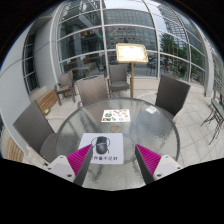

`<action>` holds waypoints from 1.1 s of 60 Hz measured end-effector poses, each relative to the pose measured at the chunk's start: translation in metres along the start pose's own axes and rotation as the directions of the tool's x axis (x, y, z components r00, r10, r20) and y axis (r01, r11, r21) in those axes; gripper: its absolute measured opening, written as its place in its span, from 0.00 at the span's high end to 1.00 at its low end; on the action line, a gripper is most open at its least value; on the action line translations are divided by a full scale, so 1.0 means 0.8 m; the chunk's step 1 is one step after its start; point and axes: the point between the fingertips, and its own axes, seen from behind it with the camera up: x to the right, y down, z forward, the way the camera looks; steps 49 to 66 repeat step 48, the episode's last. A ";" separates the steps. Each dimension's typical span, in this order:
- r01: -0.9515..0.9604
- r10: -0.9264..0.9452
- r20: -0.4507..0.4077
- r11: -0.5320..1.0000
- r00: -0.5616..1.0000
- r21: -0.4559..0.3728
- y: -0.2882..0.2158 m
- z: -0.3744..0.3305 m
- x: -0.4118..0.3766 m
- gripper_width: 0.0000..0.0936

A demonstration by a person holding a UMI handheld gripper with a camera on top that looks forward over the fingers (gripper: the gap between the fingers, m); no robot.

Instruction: Arrange mouse

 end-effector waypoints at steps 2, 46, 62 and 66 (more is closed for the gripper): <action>0.004 -0.004 0.001 1.000 1.000 0.003 0.004 -0.012 0.002 0.09; -0.014 0.014 -0.033 1.000 0.999 0.019 0.033 -0.071 0.043 0.09; -0.013 0.014 -0.032 1.000 0.999 0.019 0.034 -0.071 0.043 0.09; -0.013 0.014 -0.032 1.000 0.999 0.019 0.034 -0.071 0.043 0.09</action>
